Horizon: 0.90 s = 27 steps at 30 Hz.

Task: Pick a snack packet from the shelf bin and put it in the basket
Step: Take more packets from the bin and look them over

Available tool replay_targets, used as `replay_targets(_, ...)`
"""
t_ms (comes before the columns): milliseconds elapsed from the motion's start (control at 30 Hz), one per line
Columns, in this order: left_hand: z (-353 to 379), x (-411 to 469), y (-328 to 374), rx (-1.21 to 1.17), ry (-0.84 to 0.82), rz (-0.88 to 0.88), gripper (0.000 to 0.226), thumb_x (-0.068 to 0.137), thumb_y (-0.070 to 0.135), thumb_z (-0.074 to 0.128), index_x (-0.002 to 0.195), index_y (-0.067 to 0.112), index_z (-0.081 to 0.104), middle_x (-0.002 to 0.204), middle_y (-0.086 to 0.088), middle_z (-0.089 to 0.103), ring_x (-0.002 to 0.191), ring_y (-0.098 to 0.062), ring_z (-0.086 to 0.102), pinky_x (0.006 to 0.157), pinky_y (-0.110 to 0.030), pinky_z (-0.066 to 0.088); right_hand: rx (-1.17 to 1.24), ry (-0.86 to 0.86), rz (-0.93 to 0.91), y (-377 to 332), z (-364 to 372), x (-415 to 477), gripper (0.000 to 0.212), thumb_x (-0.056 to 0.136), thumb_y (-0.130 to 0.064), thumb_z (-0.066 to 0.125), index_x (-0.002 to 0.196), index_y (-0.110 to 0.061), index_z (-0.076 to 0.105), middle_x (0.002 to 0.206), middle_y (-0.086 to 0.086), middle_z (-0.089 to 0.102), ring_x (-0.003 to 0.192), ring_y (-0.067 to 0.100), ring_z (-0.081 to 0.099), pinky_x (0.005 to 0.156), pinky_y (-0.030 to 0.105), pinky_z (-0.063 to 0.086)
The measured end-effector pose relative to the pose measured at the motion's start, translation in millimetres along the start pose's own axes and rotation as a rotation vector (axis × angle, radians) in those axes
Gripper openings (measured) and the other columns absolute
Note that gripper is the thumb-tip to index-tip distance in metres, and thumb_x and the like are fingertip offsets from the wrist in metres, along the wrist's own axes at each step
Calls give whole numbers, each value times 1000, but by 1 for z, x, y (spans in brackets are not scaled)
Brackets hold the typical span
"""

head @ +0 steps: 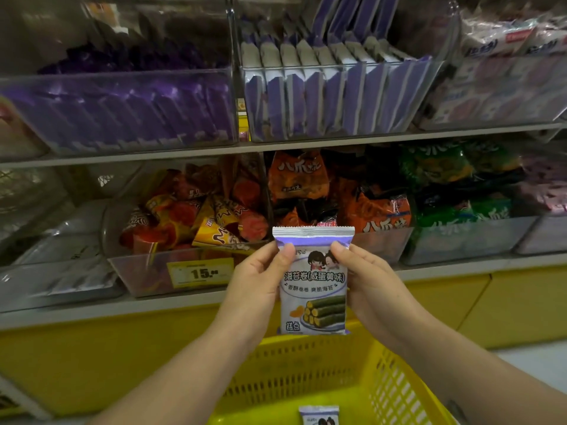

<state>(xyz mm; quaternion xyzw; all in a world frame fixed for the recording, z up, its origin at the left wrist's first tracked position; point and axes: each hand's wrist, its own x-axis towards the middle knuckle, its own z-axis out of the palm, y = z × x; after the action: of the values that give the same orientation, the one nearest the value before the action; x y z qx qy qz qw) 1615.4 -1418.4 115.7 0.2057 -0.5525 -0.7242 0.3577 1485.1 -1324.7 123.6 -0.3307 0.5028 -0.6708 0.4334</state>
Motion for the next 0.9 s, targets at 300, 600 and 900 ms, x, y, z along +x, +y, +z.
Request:
replay_targets(300, 2, -10, -3, -156, 37, -78, 34, 81, 25, 57, 108, 7, 67, 99, -15, 74, 85, -20, 73, 63, -25, 56, -48, 18, -64, 3, 2, -6, 22, 85, -27, 58, 90, -16, 77, 98, 15, 75, 95, 31, 71, 77, 37, 58)
replay_targets(600, -3, -4, -1, -194, 102, -119, 33, 97, 27, 46, 115, 9, 67, 109, -14, 72, 101, -24, 70, 72, -31, 58, -346, -123, -146, -5, 0, -8, 41, 90, -56, 37, 107, -39, 70, 105, -4, 74, 100, 11, 69, 84, 32, 54)
replay_targets(900, -21, 2, 15, -147, 23, -325, 47, 78, 43, 57, 114, 16, 70, 114, -12, 71, 94, -23, 70, 81, -45, 57, -197, -296, 275, -16, -12, -12, 37, 93, -25, 51, 119, -2, 61, 114, 15, 69, 103, 24, 66, 90, 39, 52)
